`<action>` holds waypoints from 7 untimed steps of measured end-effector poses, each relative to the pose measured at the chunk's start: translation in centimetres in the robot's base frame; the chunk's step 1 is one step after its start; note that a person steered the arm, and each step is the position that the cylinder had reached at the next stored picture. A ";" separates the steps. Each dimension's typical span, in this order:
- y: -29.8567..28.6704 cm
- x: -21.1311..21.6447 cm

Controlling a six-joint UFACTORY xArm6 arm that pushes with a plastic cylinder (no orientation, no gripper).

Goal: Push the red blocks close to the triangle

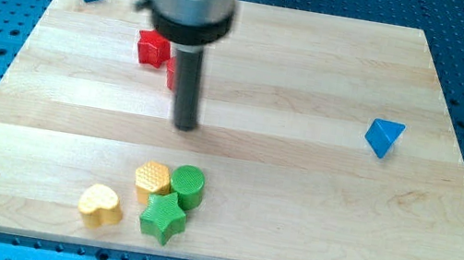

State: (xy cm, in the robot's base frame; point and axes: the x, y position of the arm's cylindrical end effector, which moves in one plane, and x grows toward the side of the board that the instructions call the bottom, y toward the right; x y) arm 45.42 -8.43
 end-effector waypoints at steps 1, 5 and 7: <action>-5.2 -3.2; -2.5 -13.3; -2.3 -9.1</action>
State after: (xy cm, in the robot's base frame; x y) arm 36.34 -10.69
